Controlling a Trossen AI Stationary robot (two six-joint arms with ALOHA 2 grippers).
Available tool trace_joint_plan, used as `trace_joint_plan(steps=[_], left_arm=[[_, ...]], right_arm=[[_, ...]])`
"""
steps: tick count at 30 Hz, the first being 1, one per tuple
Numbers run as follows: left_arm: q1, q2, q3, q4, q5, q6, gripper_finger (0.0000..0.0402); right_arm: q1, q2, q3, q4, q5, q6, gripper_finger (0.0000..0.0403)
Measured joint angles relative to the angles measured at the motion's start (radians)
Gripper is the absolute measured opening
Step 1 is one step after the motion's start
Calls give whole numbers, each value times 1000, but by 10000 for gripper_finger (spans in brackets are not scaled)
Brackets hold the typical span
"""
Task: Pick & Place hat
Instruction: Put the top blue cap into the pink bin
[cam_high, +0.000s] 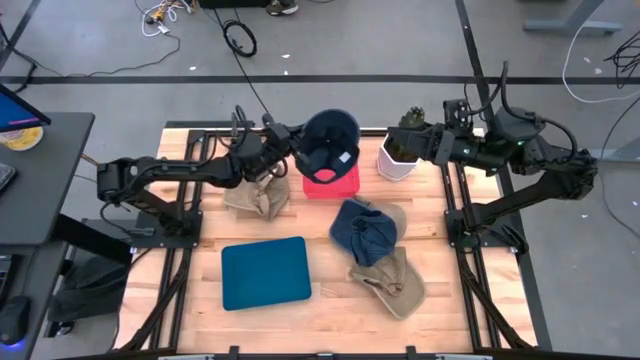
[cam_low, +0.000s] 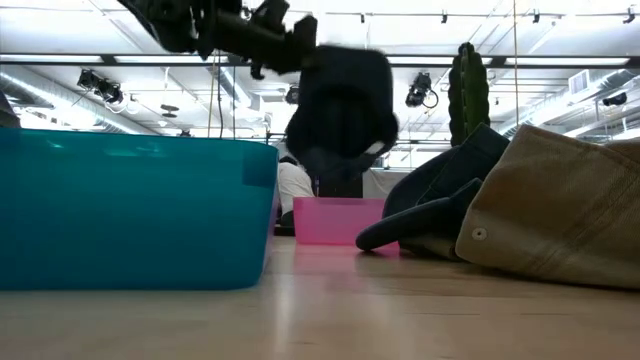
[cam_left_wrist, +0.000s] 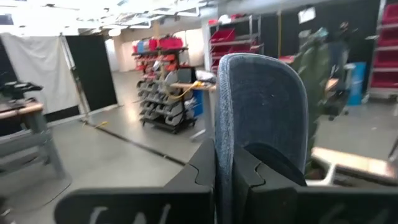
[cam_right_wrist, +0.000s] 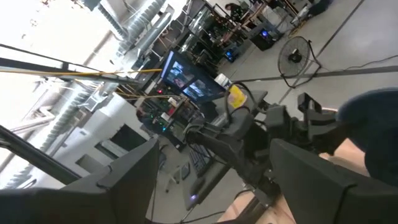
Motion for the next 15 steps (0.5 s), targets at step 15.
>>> trace_joint_plan(steps=[15], left_arm=[[106, 196, -26, 142, 99, -80, 11]], right_arm=[[0, 40, 0, -5, 0, 3, 306]])
